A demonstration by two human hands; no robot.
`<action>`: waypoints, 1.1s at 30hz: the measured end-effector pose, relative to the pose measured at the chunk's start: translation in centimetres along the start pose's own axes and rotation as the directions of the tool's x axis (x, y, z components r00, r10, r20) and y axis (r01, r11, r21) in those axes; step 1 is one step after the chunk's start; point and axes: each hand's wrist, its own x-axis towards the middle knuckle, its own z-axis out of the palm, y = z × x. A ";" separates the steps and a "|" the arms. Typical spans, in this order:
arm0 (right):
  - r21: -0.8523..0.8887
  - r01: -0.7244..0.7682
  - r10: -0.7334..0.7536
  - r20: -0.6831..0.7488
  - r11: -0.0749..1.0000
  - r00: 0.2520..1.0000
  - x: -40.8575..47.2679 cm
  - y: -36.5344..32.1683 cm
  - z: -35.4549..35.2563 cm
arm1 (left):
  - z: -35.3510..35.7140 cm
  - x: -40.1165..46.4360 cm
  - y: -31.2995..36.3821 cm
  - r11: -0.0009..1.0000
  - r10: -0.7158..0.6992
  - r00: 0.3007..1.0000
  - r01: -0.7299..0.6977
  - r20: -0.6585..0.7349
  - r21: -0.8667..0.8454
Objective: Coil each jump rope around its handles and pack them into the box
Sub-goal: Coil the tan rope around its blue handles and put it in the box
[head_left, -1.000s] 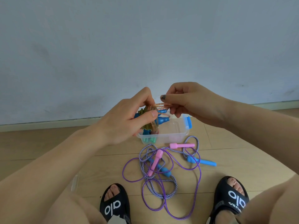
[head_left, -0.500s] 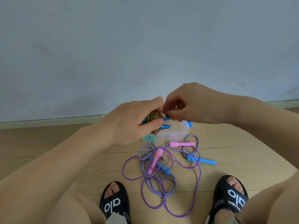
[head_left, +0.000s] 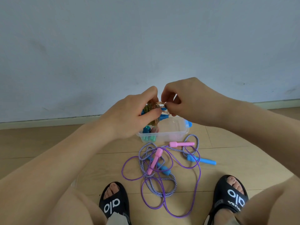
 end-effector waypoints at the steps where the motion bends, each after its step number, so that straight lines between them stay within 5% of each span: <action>1: -0.026 0.007 -0.007 -0.016 1.000 1.000 0.1 -0.1 0.3 | 0.0 0.0 0.0 1.000 -0.003 1.000 0.004 -0.017 0.018; 7: 0.051 -0.042 0.047 -0.109 0.998 0.993 0.3 -0.1 0.5 | 0.1 -0.1 0.3 0.998 0.003 0.996 0.003 -0.089 0.066; 12: 0.317 -0.170 0.208 -0.090 0.933 0.974 0.5 -0.1 0.7 | -0.1 -0.1 0.0 0.999 0.013 0.991 -0.007 -0.134 0.048; 20: 0.749 -0.274 0.346 0.064 0.604 0.936 0.4 -0.2 0.6 | -0.3 -0.1 -0.2 0.998 0.039 0.986 -0.030 -0.163 0.062; 25: 0.705 -0.256 0.353 0.009 0.662 0.936 0.3 0.1 1.1 | -0.1 -0.1 -0.3 1.000 0.011 0.988 -0.011 -0.155 0.001; 33: 0.487 -0.079 0.184 -0.173 0.870 0.968 -0.2 0.0 1.7 | -0.6 0.3 -0.2 0.890 -0.177 0.982 0.130 -0.069 -0.437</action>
